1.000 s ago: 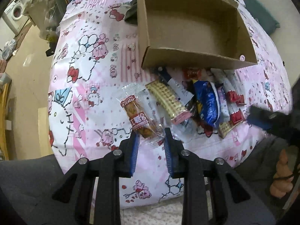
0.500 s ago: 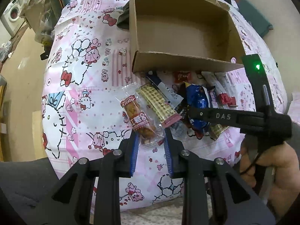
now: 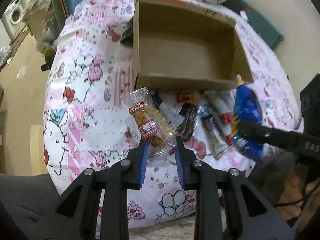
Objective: Organize snacks
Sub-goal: 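Carry the candy and blue chip bag into the box and release both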
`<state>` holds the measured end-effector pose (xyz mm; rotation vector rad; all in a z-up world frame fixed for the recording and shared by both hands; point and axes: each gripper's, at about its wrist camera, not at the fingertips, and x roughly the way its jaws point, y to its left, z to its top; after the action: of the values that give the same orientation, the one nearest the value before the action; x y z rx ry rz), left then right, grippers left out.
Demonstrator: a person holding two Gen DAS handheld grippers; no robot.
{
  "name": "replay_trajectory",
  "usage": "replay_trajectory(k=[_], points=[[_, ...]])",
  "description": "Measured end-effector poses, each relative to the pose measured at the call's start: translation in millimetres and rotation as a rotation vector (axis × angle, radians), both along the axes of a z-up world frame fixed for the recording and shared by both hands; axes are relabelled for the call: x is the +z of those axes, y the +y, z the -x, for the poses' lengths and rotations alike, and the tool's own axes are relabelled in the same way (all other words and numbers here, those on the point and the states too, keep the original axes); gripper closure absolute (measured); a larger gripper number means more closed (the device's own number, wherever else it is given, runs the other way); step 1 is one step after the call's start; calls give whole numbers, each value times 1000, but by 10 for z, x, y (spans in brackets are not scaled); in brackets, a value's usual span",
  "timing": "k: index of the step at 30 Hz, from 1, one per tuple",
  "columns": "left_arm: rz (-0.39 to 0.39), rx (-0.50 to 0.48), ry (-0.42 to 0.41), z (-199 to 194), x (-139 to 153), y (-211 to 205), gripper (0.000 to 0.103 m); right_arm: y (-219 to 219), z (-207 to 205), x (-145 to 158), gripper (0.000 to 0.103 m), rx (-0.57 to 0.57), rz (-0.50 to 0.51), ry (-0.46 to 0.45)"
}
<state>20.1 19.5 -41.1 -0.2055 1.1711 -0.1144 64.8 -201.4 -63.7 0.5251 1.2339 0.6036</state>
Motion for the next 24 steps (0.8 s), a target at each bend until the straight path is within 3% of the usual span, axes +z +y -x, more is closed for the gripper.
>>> replay_trajectory(k=[2, 8, 10, 15, 24], points=[[-1, -4, -33, -24, 97, -1, 81, -120, -15, 126, 73, -16, -78, -56], [7, -51, -109, -282, 394, -85, 81, -437, -252, 384, 73, -88, -132, -187], [16, -72, -140, -411, 480, -136, 81, -494, -375, 443, 73, -101, -111, -236], [-74, -128, -178, -780, 552, -328, 81, -640, -636, 494, 73, -143, -77, -255], [-183, -193, -201, -1304, 372, -589, 81, -540, -994, 359, 73, -152, 91, -287]])
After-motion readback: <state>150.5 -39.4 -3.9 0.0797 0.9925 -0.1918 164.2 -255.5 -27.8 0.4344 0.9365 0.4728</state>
